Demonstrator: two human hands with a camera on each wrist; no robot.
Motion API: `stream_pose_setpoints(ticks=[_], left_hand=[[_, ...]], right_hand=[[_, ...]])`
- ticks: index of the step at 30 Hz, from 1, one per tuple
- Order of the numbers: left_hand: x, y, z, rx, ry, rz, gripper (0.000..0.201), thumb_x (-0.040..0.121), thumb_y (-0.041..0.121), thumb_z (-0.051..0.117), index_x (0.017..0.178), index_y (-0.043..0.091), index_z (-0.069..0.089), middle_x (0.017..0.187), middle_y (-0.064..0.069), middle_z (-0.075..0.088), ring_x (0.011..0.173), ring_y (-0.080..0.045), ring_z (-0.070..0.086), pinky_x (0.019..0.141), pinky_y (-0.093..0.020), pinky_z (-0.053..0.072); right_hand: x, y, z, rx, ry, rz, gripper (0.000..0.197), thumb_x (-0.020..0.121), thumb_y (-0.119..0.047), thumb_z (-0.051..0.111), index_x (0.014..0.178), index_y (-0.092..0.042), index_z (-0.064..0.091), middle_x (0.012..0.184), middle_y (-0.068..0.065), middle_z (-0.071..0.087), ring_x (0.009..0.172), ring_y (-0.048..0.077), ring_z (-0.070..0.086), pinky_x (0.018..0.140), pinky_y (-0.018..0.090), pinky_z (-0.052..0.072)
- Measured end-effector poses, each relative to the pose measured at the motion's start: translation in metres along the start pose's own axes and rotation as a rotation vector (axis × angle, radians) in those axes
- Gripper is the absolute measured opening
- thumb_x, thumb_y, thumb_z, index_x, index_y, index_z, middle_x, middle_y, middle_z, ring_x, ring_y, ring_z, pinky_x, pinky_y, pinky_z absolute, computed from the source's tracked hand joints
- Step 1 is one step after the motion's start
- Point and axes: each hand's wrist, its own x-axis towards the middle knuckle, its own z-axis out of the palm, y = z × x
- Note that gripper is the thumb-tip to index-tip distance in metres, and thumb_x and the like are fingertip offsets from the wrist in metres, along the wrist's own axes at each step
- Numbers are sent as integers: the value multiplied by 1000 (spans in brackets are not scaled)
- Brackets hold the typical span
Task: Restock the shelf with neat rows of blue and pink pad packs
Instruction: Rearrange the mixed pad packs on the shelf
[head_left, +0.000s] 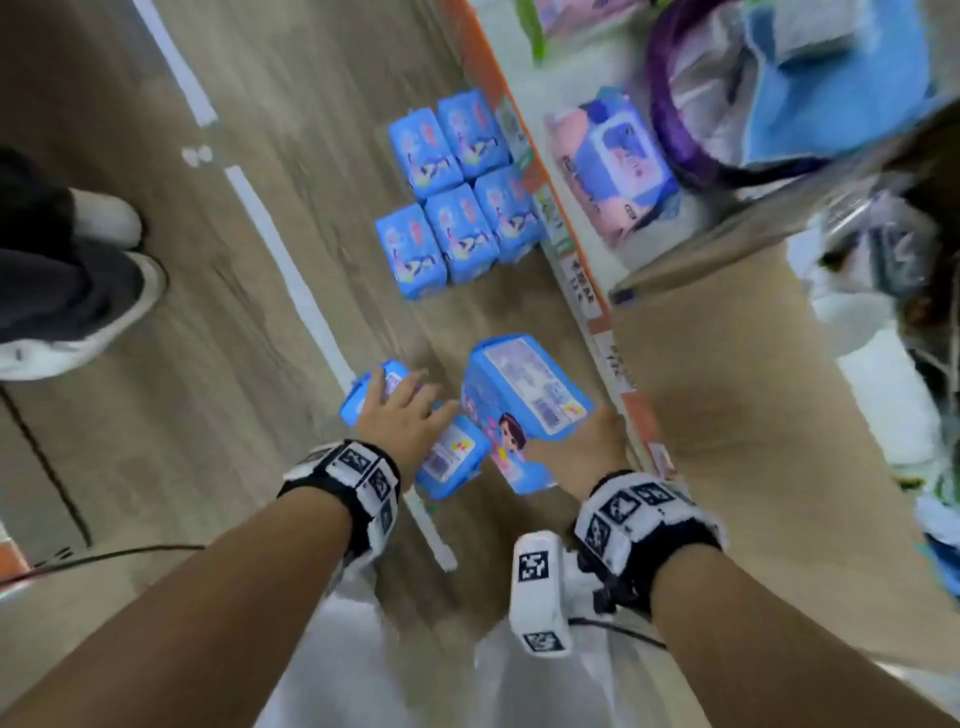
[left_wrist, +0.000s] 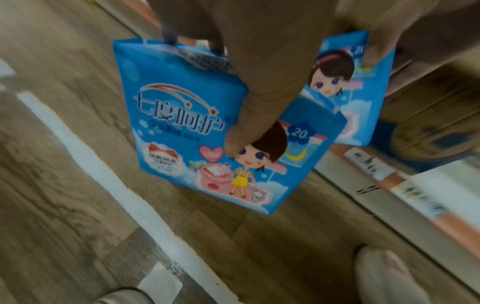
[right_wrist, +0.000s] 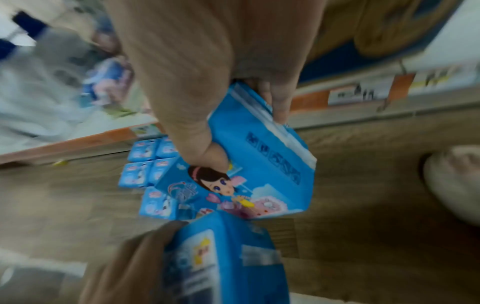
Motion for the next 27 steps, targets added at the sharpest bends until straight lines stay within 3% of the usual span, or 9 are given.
stream_pose_setpoints(ticks=[3,7,12,16,19,22,24,26,27], left_hand=[[60,-7,40,22,-6,-18,60,92,16,38,147,19,14,152,-3,16,143,-21,4,112,-55,-1],[128,-16,54,74,69,85,51,97,15,18,148,18,15,155,-5,12,144,-27,-2,112,-54,-3],[195,-16,42,187,246,136,59,99,22,30,149,26,-1,158,3,-3,144,-29,-11,112,-55,-5],[217,-11,33,156,254,95,69,96,17,37,147,30,-8,156,2,-16,143,-29,-16,113,-53,-4],[208,-14,45,-120,362,-10,80,88,4,44,149,28,-3,157,-7,-11,143,-32,-11,114,-50,-2],[197,-18,56,-651,512,-325,78,85,0,48,149,14,5,155,-16,5,142,-35,9,113,-44,11],[197,-20,55,-1055,437,-497,67,94,13,47,148,7,7,150,-20,23,134,-35,32,107,-41,29],[202,-17,49,-1321,281,-486,55,97,25,45,143,6,21,139,-21,43,119,-37,50,98,-43,43],[204,-13,43,-1373,218,-448,46,97,24,44,138,7,30,134,-19,49,115,-37,54,96,-43,45]], right_hand=[[67,14,33,23,-10,38,71,60,-17,81,121,0,50,127,13,53,116,29,53,97,44,44],[127,14,56,20,223,-37,79,61,-18,82,125,2,39,129,19,44,119,31,44,100,44,37],[180,13,65,137,360,-175,84,65,-11,79,134,-4,31,132,16,35,124,30,36,103,41,34],[194,18,66,221,230,-136,98,73,-14,77,146,-12,13,147,12,23,136,25,26,111,41,29],[187,25,64,184,164,-52,100,81,-21,70,148,-18,-5,155,5,11,141,20,19,109,35,26],[182,25,64,280,129,75,92,84,-31,65,149,-15,1,154,6,19,139,22,27,110,35,26],[184,19,65,403,58,132,70,85,-32,62,142,-12,26,145,7,38,126,24,44,104,42,39],[190,13,67,556,8,155,46,88,-28,59,127,-13,40,133,6,50,109,21,54,86,38,48],[192,9,68,610,1,164,44,89,-27,58,128,-13,39,132,6,50,110,21,54,81,35,46]])
